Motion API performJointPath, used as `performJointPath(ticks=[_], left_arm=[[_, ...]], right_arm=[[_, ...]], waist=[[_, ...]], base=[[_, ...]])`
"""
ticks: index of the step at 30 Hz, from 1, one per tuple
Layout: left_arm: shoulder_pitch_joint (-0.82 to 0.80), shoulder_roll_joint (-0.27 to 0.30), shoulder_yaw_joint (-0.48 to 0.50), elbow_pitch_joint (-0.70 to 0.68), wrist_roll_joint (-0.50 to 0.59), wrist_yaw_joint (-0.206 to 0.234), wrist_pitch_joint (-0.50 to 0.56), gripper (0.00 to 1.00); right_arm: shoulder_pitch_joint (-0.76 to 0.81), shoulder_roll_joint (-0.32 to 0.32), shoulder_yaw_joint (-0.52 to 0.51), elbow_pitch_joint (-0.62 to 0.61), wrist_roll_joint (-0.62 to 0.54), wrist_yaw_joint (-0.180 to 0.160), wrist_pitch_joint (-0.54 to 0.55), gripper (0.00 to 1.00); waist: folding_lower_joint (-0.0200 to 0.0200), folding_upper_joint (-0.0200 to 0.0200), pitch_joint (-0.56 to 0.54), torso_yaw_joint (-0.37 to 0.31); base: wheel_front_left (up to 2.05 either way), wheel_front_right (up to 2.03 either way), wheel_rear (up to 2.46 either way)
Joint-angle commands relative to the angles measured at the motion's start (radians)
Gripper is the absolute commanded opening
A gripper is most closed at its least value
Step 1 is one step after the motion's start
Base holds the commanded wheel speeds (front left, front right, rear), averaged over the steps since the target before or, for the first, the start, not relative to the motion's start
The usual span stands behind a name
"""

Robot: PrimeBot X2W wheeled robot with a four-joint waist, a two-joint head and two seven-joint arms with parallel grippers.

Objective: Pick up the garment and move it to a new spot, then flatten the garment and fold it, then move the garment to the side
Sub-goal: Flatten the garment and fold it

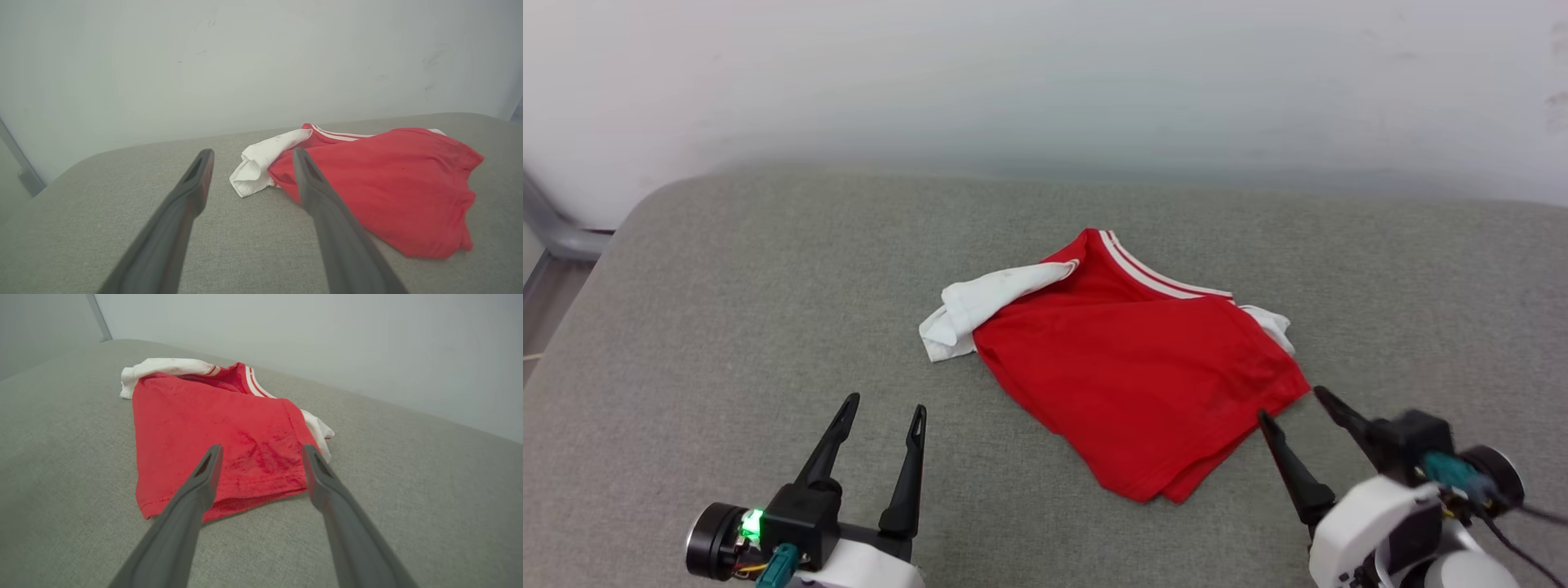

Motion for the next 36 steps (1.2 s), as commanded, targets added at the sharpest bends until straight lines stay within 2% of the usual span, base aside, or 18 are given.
performJointPath(ticks=[1, 6, 13, 18, 27, 28, 29, 30, 31, 36], left_arm=[[-0.017, -0.005, 0.003, 0.002, 0.006, -0.007, -0.003, 1.00], [-0.039, -0.018, -0.001, 0.003, 0.011, -0.013, -0.003, 1.00], [-0.073, -0.036, -0.015, 0.007, 0.017, -0.020, -0.003, 1.00], [-0.090, -0.042, -0.020, 0.009, 0.019, -0.023, -0.003, 1.00], [-0.100, -0.051, -0.026, 0.016, 0.019, -0.022, -0.003, 1.00], [-0.098, -0.051, -0.027, 0.017, 0.020, -0.021, -0.003, 1.00], [-0.096, -0.052, -0.026, 0.018, 0.020, -0.019, -0.003, 1.00], [-0.093, -0.053, -0.024, 0.019, 0.020, -0.018, -0.003, 1.00], [-0.088, -0.053, -0.021, 0.020, 0.020, -0.018, -0.003, 1.00], [-0.067, -0.055, -0.017, 0.030, 0.024, -0.020, -0.003, 1.00]], right_arm=[[-0.032, -0.038, 0.037, -0.010, 0.028, -0.001, 0.074, 1.00], [-0.147, -0.167, 0.187, -0.054, 0.154, -0.001, 0.439, 1.00], [-0.311, -0.248, 0.304, -0.028, 0.285, -0.001, 0.819, 1.00], [-0.371, -0.276, 0.359, 0.049, 0.304, -0.001, 0.884, 1.00], [-0.384, -0.264, 0.437, 0.215, 0.329, 0.000, 0.855, 1.00], [-0.378, -0.262, 0.453, 0.226, 0.341, 0.000, 0.859, 0.78], [-0.370, -0.257, 0.466, 0.231, 0.355, 0.001, 0.861, 0.35], [-0.365, -0.255, 0.478, 0.231, 0.369, 0.001, 0.861, 0.04], [-0.361, -0.254, 0.483, 0.229, 0.383, 0.001, 0.859, 0.00], [-0.343, -0.286, 0.507, 0.171, 0.437, 0.001, 0.875, 0.00]], waist=[[0.0000, 0.0000, 0.018, 0.016], [0.0000, 0.0000, 0.052, 0.048], [0.0000, 0.0000, 0.100, 0.117], [0.0000, 0.0000, 0.125, 0.165], [0.0000, 0.0000, 0.149, 0.214], [0.0000, 0.0000, 0.147, 0.216], [0.0000, 0.0000, 0.145, 0.217], [0.0000, 0.0000, 0.141, 0.217], [0.0000, 0.0000, 0.135, 0.216], [0.0000, 0.0000, 0.096, 0.197]], base=[[0.00, 0.00, 0.00], [0.00, 0.00, 0.00], [0.00, 0.00, 0.00], [0.00, 0.00, 0.00], [0.00, 0.00, 0.00], [0.00, 0.00, 0.00], [0.00, 0.00, 0.00], [0.00, 0.00, 0.00], [0.00, 0.00, 0.00], [0.00, 0.00, 0.00]])
